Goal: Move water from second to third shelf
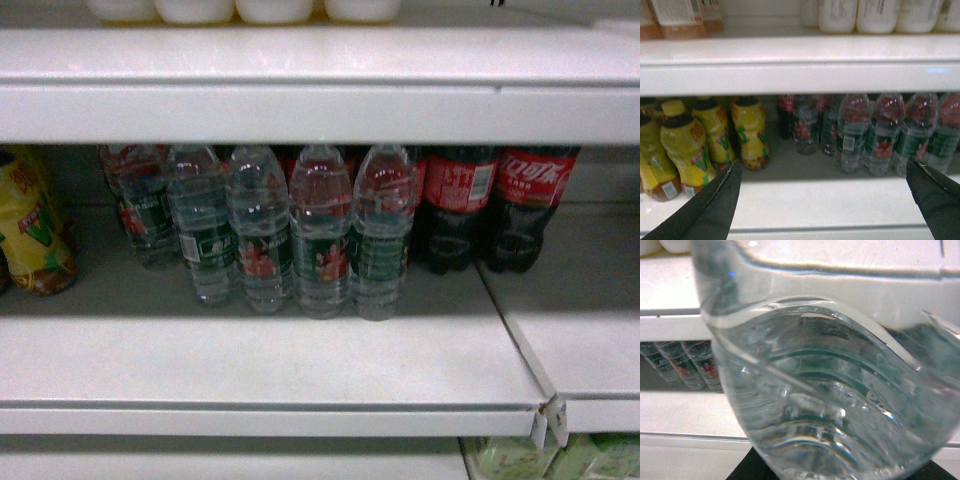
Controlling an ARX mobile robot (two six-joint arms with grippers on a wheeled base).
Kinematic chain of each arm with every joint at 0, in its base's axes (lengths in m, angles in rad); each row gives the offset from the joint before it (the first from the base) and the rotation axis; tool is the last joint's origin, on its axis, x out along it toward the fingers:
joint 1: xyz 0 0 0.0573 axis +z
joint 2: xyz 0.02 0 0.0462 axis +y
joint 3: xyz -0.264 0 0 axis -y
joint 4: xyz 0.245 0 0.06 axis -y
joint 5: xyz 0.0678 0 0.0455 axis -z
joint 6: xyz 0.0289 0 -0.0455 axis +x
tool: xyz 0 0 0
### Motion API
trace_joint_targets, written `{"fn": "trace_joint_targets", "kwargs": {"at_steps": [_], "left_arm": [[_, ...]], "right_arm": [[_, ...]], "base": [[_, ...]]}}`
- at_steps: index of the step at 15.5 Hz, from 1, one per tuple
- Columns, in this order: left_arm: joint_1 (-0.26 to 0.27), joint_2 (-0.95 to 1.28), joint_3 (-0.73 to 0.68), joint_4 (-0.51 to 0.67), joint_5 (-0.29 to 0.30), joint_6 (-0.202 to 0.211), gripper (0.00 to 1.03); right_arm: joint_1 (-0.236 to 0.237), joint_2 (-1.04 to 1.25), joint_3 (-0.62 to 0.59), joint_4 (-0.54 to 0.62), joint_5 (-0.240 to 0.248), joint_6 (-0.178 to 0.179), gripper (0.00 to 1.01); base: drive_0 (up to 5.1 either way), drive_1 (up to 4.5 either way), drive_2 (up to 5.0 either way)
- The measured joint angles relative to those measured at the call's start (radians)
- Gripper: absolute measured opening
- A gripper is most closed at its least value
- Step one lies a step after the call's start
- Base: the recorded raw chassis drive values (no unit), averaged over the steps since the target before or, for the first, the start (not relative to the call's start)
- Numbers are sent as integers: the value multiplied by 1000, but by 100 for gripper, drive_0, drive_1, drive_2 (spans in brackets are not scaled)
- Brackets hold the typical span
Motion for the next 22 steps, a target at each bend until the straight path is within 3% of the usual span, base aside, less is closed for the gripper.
{"fn": "trace_joint_targets", "kwargs": {"at_steps": [22], "left_arm": [[0, 0, 0, 2, 0, 0, 98]], "right_arm": [[0, -3, 3, 1, 0, 0, 37]], "base": [[-22, 11, 11]]}}
